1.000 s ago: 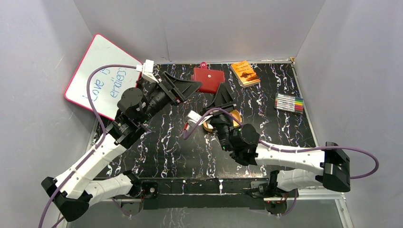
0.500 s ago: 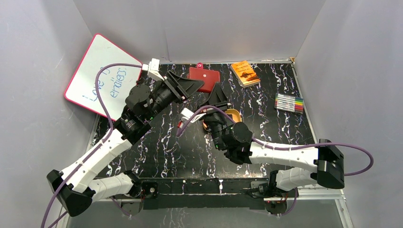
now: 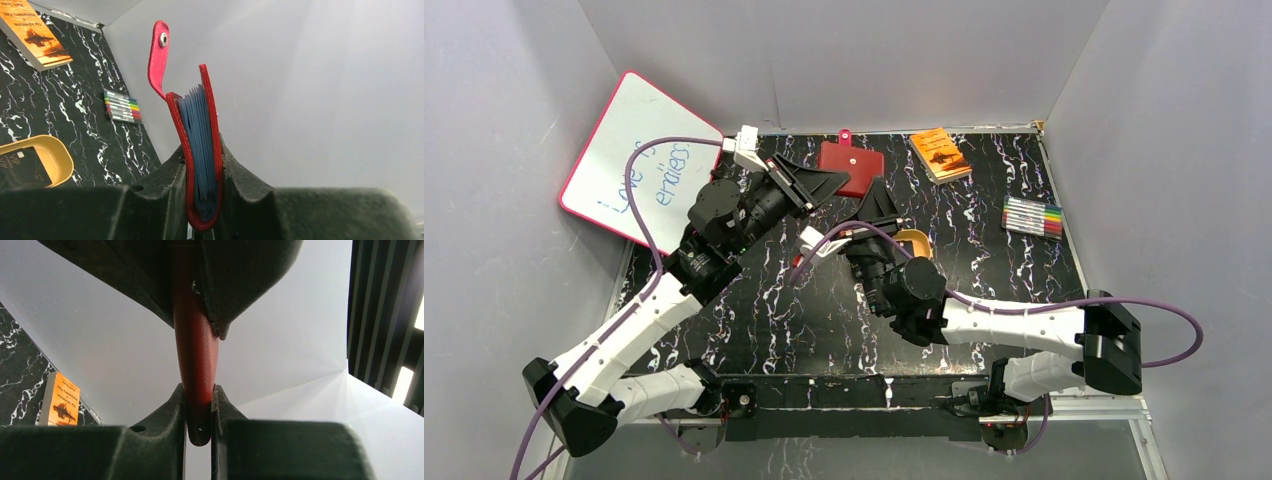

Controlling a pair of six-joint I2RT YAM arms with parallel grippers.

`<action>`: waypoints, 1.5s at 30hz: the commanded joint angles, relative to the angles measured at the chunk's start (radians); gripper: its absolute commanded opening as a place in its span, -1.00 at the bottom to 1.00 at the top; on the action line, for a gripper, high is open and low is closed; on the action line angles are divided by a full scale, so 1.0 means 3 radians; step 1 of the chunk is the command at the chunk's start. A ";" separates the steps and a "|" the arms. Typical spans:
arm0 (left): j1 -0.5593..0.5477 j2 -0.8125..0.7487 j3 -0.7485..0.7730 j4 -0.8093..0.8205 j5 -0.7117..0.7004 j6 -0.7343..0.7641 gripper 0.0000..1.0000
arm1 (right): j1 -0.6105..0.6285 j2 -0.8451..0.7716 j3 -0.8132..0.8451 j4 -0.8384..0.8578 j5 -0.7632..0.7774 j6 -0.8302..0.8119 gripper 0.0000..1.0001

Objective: Put the credit cards into the card holder
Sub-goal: Close the card holder.

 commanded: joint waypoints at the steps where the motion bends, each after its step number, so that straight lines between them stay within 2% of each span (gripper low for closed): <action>1: 0.0009 -0.0086 -0.0046 0.0053 -0.0036 0.0121 -1.00 | 0.0054 -0.0063 0.0257 0.0110 0.0099 0.0113 -0.85; 2: 0.0008 -0.0110 -0.0054 0.0029 -0.0061 0.0142 -1.00 | 0.0056 -0.0073 0.0263 0.0001 0.0130 0.0168 -0.55; 4: 0.0005 -0.0165 -0.0082 -0.0031 -0.0144 0.0182 -1.00 | 0.0068 -0.0093 0.0304 -0.0330 0.0197 0.0371 -0.06; 6: 0.0005 -0.0213 -0.0090 -0.0145 -0.0393 0.0234 -1.00 | 0.0068 -0.0132 0.0401 -0.1142 0.0237 0.0923 0.22; 9: 0.0008 -0.0298 -0.0035 -0.0476 -0.0722 0.0417 -1.00 | 0.0098 -0.0210 0.0617 -0.2377 0.0149 0.1916 0.48; 10: 0.0005 -0.0343 -0.0008 -0.0622 -0.0858 0.0498 -1.00 | 0.0101 -0.0236 0.0727 -0.2831 0.0082 0.2272 0.62; 13: 0.0006 -0.0486 0.0071 -0.1131 -0.1272 0.0715 -1.00 | 0.0103 -0.0279 0.1146 -0.4030 -0.0357 0.3530 0.70; 16: 0.0004 -0.0687 0.0059 -0.1446 -0.1459 0.0932 -1.00 | 0.0048 -0.0367 0.1368 -0.4459 -0.1041 0.4324 0.79; 18: 0.0004 -0.0852 0.0015 -0.1652 -0.1490 0.1018 -1.00 | -0.0156 -0.0403 0.1401 -0.4536 -0.1607 0.4693 0.81; 20: 0.0007 -0.0972 -0.0022 -0.1767 -0.1333 0.1155 -1.00 | -0.0547 -0.0406 0.1348 -0.4529 -0.2180 0.5037 0.80; 23: 0.0005 -0.1120 -0.0014 -0.1899 -0.0823 0.1409 -1.00 | -0.1229 -0.0526 0.1076 -0.4339 -0.3001 0.5561 0.79; 27: 0.0005 -0.1265 0.0082 -0.2092 0.0014 0.1691 -1.00 | -0.2198 -0.0853 0.0643 -0.3811 -0.4618 0.6388 0.78; 30: 0.0008 -0.1349 0.0131 -0.2141 0.0714 0.1880 -1.00 | -0.2586 -0.1048 0.0397 -0.3447 -0.5491 0.6820 0.78; 33: 0.0005 -0.1415 0.0113 -0.2039 0.1265 0.2043 -1.00 | -0.2674 -0.1190 0.0270 -0.3013 -0.6121 0.7286 0.78; 40: 0.0004 -0.1309 0.0091 -0.1682 0.2186 0.2057 -1.00 | -0.2681 -0.1342 0.0229 -0.2428 -0.6868 0.8005 0.79; 42: 0.0005 -0.1211 0.0109 -0.1602 0.2382 0.2003 -1.00 | -0.2681 -0.1368 0.0252 -0.2493 -0.6913 0.7998 0.79; 45: 0.0005 -0.1101 0.0118 -0.1484 0.2527 0.1906 -1.00 | -0.2681 -0.1466 0.0269 -0.2581 -0.6720 0.7965 0.78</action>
